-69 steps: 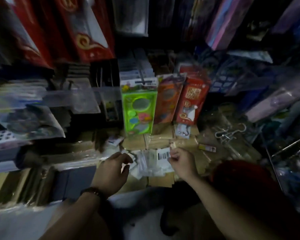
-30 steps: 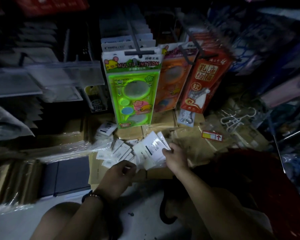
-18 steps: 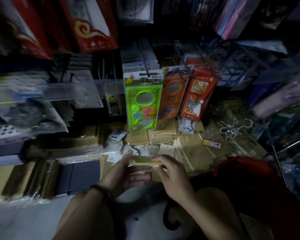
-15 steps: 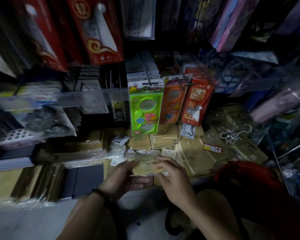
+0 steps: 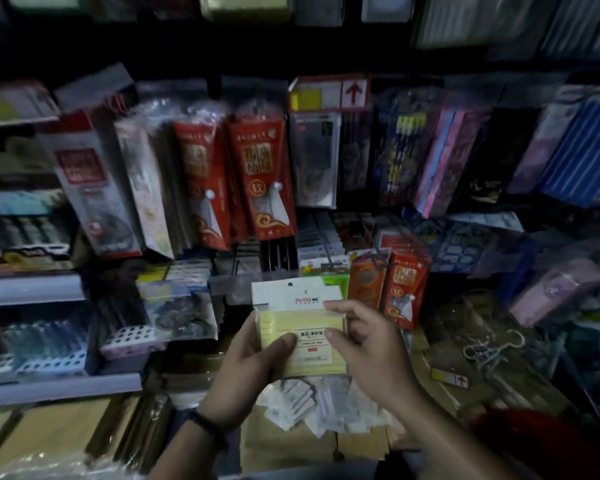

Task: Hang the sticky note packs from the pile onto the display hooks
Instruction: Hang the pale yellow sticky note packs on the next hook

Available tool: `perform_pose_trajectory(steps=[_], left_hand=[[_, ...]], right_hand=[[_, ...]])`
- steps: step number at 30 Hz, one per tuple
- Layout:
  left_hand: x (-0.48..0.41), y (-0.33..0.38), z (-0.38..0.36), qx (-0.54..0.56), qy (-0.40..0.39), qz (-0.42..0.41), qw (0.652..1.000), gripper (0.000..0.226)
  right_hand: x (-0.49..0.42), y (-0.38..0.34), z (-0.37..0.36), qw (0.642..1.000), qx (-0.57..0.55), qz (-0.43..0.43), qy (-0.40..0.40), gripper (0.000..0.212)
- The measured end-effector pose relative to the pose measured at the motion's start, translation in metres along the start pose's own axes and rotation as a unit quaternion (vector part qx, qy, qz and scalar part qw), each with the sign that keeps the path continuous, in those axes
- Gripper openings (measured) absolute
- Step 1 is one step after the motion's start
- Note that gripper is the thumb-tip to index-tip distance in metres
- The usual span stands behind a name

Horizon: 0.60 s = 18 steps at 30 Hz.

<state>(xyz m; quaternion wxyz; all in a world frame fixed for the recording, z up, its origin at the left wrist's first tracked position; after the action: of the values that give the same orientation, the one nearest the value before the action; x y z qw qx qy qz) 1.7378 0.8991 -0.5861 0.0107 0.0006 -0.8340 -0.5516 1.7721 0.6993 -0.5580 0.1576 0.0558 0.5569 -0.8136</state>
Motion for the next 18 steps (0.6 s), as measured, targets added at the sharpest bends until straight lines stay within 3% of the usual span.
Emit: perform_pose_trajectory(steps=[7, 14, 18], left_hand=[[0.006, 0.109, -0.024, -0.052, 0.035, -0.163, 0.985, 0.039], [0.008, 0.217, -0.052, -0.128, 0.041, -0.277, 0.952, 0.035], [0.009, 0.27, -0.055, -0.141, 0.084, -0.33, 0.93, 0.039]], right_hand=[[-0.039, -0.095, 0.019, 0.996, -0.023, 0.079, -0.025, 0.048], [-0.079, -0.196, 0.046, 0.98, 0.006, 0.197, 0.038, 0.047], [-0.108, -0.24, 0.054, 0.969, 0.003, 0.237, 0.065, 0.042]])
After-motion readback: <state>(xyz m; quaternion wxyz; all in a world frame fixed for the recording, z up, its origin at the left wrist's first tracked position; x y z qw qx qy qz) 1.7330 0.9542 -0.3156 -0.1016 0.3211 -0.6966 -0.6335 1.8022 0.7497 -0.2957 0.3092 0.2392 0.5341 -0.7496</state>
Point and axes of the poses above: each hand's wrist, its own x-axis away from the middle knuckle, its own z-axis out of the back of the hand, y = z × x, the point moved 5 cm from there along -x, towards the middle knuckle, and after that the axes turned 9 degrees about x, right-handed, at the moved point
